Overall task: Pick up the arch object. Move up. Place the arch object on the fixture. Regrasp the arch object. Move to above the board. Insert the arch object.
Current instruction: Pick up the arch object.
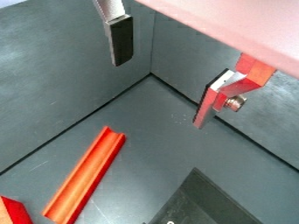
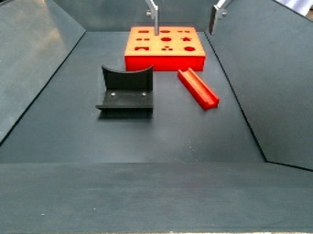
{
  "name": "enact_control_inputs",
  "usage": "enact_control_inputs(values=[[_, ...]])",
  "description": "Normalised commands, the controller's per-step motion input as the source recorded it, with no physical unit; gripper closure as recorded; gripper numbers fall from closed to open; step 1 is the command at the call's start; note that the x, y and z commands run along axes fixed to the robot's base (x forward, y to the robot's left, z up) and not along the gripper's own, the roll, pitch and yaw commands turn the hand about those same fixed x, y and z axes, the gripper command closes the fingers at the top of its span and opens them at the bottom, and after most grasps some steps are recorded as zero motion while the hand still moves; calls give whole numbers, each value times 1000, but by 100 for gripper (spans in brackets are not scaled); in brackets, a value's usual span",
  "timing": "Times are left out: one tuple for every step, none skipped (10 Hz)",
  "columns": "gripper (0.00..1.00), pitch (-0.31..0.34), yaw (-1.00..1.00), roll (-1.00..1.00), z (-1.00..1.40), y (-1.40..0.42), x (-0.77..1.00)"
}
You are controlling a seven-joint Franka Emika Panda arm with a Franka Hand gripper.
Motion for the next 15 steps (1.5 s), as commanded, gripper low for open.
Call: enact_control_inputs(values=[[0,0,646,170,-729,-586,-194],[0,0,634,169,-726,-597,-191],[0,0,583,163,-697,-657,-191],[0,0,586,166,-703,-649,-200],[0,0,586,151,-663,-666,-166],[0,-3,543,130,-634,-677,-183],[0,-263,211,37,-694,-363,-440],[0,-241,29,-29,-803,103,-354],[0,-234,0,-34,-811,131,-257],[0,-240,0,-41,-789,100,-229],[0,-274,0,-76,-694,17,-103],[0,-236,0,-47,-783,0,66],[0,-236,0,0,-783,-77,11],[0,-250,3,0,-757,-86,0],[0,-251,0,0,-751,-66,0]])
